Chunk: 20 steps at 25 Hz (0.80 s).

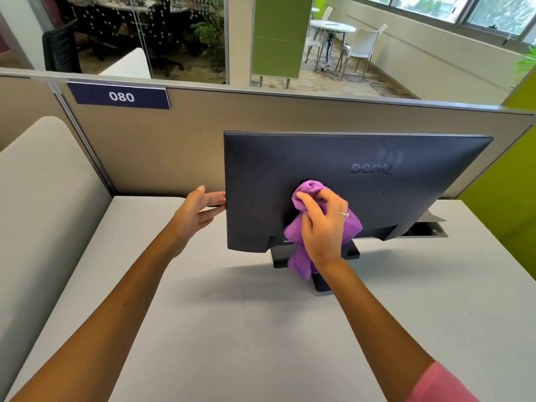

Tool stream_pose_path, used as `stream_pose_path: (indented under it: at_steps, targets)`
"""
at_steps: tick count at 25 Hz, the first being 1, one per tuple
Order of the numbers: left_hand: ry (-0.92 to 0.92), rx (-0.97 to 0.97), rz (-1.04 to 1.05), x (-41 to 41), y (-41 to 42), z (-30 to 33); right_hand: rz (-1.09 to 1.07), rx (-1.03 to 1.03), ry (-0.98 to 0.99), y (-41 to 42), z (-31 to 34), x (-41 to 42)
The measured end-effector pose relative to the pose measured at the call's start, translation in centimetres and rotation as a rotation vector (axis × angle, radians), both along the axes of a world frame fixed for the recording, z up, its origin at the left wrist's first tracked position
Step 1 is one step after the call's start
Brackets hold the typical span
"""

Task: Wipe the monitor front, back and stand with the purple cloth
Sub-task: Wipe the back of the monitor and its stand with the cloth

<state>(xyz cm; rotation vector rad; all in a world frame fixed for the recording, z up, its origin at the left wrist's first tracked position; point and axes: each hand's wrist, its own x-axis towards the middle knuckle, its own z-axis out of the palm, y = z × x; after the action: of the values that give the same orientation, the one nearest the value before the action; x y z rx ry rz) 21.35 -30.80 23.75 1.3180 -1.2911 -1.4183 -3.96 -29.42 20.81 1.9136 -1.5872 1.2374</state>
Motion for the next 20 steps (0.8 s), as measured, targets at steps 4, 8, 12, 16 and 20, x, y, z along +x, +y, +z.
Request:
stream_pose_path:
  at_steps: [4,8,12,16,20]
  targets:
    - [0.009,0.024,0.027,0.1,-0.5,-0.8,0.109,0.145,0.165,-0.4,-2.0,2.7]
    - [0.033,0.044,0.060,-0.1,-0.7,-1.6,0.256,0.108,0.503,-0.4,-6.7,2.2]
    - [0.058,0.068,0.044,0.0,-0.6,-2.4,0.204,0.223,0.390,0.5,-7.5,0.7]
    - [0.037,0.084,0.074,-0.4,-0.4,-3.4,0.238,0.066,0.081,-0.1,-2.4,1.0]
    - [0.071,0.114,0.094,-0.3,-0.8,-3.4,0.292,-0.217,0.016,-2.0,5.2,2.9]
